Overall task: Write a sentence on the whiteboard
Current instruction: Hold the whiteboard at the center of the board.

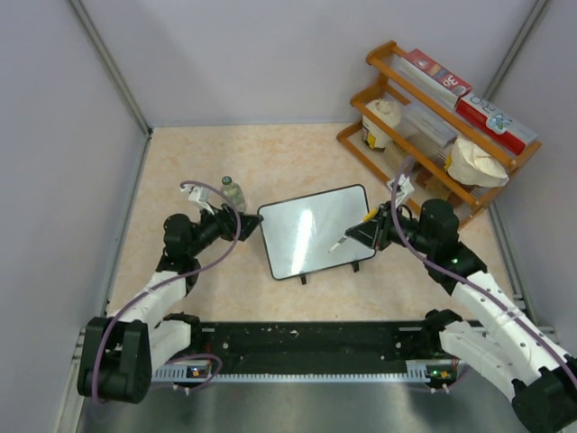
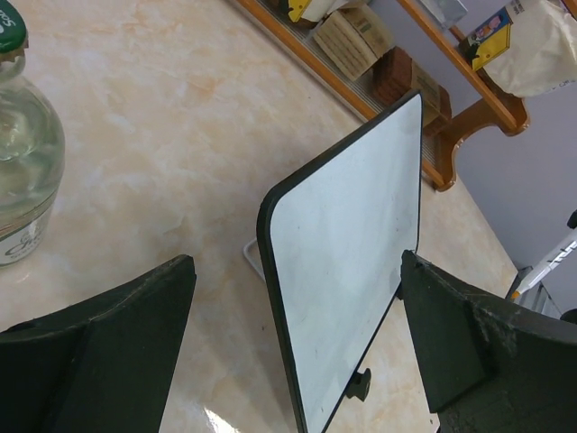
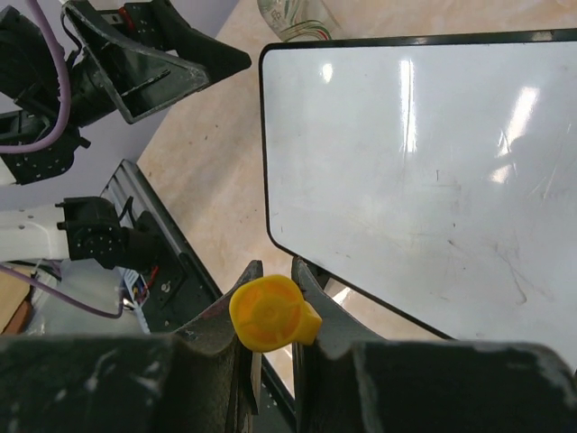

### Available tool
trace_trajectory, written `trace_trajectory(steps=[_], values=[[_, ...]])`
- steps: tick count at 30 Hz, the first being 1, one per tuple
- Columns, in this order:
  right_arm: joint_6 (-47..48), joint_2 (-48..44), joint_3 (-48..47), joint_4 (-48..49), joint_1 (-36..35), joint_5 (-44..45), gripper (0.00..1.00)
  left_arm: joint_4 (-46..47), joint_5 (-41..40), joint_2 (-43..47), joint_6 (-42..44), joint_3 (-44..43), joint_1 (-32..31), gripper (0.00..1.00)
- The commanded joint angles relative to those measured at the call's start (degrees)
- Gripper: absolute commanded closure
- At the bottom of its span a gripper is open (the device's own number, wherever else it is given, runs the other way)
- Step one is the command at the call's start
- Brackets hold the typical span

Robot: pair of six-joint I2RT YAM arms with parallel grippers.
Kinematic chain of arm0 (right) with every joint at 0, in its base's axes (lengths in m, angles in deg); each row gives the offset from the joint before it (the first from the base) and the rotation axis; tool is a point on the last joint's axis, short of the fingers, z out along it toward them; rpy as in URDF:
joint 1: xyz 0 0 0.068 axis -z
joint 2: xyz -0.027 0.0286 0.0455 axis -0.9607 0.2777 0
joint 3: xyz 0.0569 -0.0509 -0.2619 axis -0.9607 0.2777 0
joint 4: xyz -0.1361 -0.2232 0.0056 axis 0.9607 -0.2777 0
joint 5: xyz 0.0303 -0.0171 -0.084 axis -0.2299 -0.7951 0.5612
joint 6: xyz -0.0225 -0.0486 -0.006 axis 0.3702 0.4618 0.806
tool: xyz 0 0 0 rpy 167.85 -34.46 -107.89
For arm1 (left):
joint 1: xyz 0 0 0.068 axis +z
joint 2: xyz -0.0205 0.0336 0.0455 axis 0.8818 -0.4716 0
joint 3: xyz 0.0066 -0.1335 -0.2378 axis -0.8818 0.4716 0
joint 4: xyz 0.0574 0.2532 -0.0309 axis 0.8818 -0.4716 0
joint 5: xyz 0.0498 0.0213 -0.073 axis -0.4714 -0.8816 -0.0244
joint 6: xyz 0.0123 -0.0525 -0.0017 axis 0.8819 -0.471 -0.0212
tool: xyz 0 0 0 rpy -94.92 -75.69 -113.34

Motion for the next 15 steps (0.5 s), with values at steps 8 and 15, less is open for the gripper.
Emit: trace_trajectory(steps=[8, 15], values=[[4.2, 3.4, -6.3, 1.3, -5.4, 7.7, 1.0, 2.9, 3.9, -4.5, 2.9, -2.2, 0.3, 0.03], [5.1, 2.4, -6.6, 2.9, -8.6, 15.0, 1.0, 5.9, 5.3, -8.3, 2.6, -2.1, 0.2, 0.05]])
